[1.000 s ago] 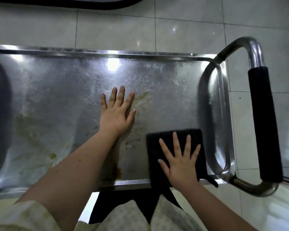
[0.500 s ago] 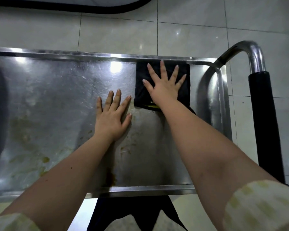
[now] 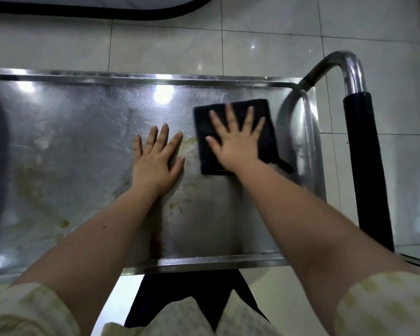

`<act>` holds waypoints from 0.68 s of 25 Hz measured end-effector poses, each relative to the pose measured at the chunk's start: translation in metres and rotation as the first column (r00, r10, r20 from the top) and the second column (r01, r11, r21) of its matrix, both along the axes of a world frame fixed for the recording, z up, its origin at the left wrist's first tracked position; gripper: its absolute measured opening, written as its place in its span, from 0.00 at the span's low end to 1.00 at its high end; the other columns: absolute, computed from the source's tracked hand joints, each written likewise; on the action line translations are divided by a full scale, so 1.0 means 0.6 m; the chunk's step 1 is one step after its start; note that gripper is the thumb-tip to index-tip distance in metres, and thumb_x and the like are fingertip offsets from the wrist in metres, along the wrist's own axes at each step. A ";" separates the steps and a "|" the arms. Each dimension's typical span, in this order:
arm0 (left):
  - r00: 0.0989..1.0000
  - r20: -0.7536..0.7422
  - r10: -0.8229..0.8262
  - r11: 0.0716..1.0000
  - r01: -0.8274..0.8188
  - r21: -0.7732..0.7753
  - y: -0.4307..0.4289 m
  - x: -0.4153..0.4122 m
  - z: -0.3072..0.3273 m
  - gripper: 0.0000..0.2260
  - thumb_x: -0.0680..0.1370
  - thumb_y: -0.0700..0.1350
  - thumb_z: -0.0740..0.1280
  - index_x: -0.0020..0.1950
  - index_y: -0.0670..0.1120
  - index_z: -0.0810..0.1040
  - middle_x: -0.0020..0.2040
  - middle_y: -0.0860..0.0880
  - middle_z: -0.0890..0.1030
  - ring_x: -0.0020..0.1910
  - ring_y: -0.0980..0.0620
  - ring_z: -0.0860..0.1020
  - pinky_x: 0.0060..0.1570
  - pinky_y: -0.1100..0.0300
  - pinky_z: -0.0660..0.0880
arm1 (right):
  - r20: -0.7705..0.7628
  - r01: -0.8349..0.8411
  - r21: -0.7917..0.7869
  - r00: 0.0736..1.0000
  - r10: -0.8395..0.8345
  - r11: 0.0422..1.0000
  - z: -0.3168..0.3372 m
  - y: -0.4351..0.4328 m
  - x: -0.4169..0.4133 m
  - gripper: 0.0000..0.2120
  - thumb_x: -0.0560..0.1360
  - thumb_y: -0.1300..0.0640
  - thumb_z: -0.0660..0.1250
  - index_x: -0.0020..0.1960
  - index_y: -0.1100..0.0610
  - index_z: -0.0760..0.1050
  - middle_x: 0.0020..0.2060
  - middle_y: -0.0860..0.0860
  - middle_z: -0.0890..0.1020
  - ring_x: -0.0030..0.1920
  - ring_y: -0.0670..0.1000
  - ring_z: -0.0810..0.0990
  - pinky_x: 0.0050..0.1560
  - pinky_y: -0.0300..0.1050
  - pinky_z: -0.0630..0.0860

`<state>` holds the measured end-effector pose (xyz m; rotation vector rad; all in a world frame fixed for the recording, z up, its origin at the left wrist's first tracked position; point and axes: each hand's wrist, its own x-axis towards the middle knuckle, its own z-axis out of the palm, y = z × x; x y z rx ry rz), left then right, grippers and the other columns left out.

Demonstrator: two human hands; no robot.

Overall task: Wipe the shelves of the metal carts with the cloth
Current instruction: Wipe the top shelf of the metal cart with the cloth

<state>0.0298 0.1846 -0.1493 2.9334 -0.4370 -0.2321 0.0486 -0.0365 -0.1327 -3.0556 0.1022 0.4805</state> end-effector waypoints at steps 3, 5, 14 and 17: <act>1.000 -0.028 0.002 1.000 -0.002 0.028 0.000 -0.002 0.004 0.29 0.78 0.63 0.47 0.79 0.59 0.51 0.80 0.50 0.50 0.79 0.47 0.47 0.75 0.42 0.39 | 0.012 -0.099 0.016 0.995 0.099 0.995 -0.001 0.027 -0.055 0.31 0.77 0.30 0.41 0.76 0.36 0.37 0.79 0.46 0.39 0.75 0.67 0.35 0.69 0.74 0.36; 0.998 -0.058 0.007 0.999 -0.005 0.039 0.001 -0.003 0.007 0.29 0.79 0.63 0.45 0.79 0.60 0.49 0.81 0.50 0.48 0.79 0.47 0.45 0.75 0.43 0.38 | 0.029 0.000 0.017 1.000 -0.001 1.000 -0.002 -0.039 -0.073 0.31 0.76 0.29 0.41 0.76 0.34 0.37 0.79 0.44 0.40 0.76 0.65 0.36 0.69 0.73 0.36; 0.992 -0.120 -0.023 0.997 0.031 0.064 0.030 -0.048 0.034 0.25 0.82 0.57 0.46 0.80 0.58 0.49 0.81 0.48 0.49 0.79 0.43 0.44 0.74 0.38 0.38 | -0.014 0.091 0.008 0.996 -0.091 0.996 0.008 -0.068 -0.164 0.32 0.75 0.32 0.38 0.77 0.38 0.38 0.79 0.48 0.40 0.75 0.70 0.36 0.68 0.75 0.34; 0.995 -0.101 0.028 0.998 -0.022 0.061 0.064 -0.077 0.033 0.27 0.79 0.59 0.40 0.79 0.59 0.50 0.80 0.47 0.50 0.79 0.41 0.45 0.73 0.37 0.39 | 0.009 -0.125 0.030 0.992 0.125 0.992 0.002 0.067 -0.187 0.32 0.77 0.32 0.41 0.78 0.39 0.38 0.79 0.49 0.40 0.74 0.70 0.35 0.66 0.77 0.35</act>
